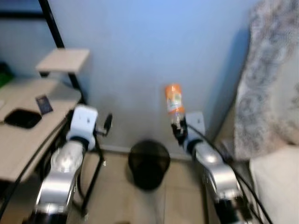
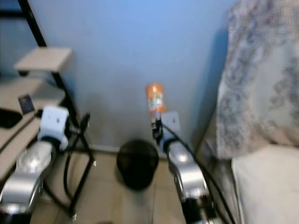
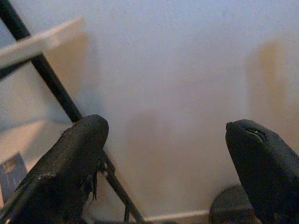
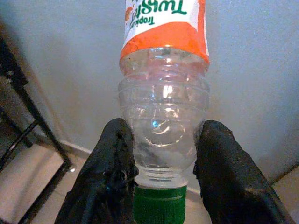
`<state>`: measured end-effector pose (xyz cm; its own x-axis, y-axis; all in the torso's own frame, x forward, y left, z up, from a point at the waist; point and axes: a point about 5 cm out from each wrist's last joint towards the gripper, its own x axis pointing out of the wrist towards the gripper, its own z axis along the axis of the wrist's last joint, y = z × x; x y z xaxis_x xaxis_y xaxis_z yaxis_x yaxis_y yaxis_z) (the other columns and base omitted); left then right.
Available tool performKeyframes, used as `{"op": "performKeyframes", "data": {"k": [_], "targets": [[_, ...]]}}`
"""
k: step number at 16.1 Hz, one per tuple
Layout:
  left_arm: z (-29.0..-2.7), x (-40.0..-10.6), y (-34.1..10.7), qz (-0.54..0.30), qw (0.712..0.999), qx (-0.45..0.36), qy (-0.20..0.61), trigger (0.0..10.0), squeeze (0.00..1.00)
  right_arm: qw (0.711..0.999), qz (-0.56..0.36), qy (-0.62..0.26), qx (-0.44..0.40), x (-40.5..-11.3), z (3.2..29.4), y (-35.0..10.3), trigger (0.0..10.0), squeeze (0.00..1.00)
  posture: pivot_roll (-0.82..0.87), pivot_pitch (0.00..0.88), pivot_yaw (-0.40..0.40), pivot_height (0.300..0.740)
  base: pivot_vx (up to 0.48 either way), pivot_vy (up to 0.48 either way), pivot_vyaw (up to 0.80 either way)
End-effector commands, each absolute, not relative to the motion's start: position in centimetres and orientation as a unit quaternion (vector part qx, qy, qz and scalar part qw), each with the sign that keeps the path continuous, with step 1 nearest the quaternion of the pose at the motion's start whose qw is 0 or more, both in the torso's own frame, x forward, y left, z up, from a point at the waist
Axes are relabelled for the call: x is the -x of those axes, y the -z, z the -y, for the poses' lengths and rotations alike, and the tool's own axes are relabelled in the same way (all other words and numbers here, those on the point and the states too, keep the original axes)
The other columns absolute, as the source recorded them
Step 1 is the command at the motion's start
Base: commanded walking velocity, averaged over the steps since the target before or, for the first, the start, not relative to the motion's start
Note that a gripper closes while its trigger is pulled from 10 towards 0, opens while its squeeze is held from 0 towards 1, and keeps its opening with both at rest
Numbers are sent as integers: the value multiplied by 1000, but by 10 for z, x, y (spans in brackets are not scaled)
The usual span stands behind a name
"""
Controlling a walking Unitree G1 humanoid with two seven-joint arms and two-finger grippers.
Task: Clean up the room
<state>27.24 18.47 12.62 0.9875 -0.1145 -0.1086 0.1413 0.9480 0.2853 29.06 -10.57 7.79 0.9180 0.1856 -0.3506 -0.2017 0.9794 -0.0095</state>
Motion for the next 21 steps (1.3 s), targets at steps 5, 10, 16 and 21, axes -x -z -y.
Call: {"op": "performKeyframes", "data": {"k": [5, 10, 16, 21], "targets": [[-174, -273, -126, -40, 984, -148, 88, 10000, 0, 976, -186, -102, 49, -290, 116, -73, 10000, 0, 120, 0, 24, 740, 358, 0, 0], [-172, -271, -123, -45, 983, -151, 96, 10000, 0, 965, -201, -135, 96, -289, 116, -65, 10000, 0, 121, 0, 17, 740, 348, 0, 605], [-171, -262, -101, -107, 946, -202, 228, 10000, 0, 902, -299, -204, 236, -286, 130, -25, 10000, 0, 123, 0, -1, 740, 55, 0, 0], [-168, -248, -101, -115, 874, -215, 420, 10000, 0, 870, -330, -221, 293, -298, 129, -5, 10000, 0, 128, 0, -11, 740, 0, 0, 0]]}}
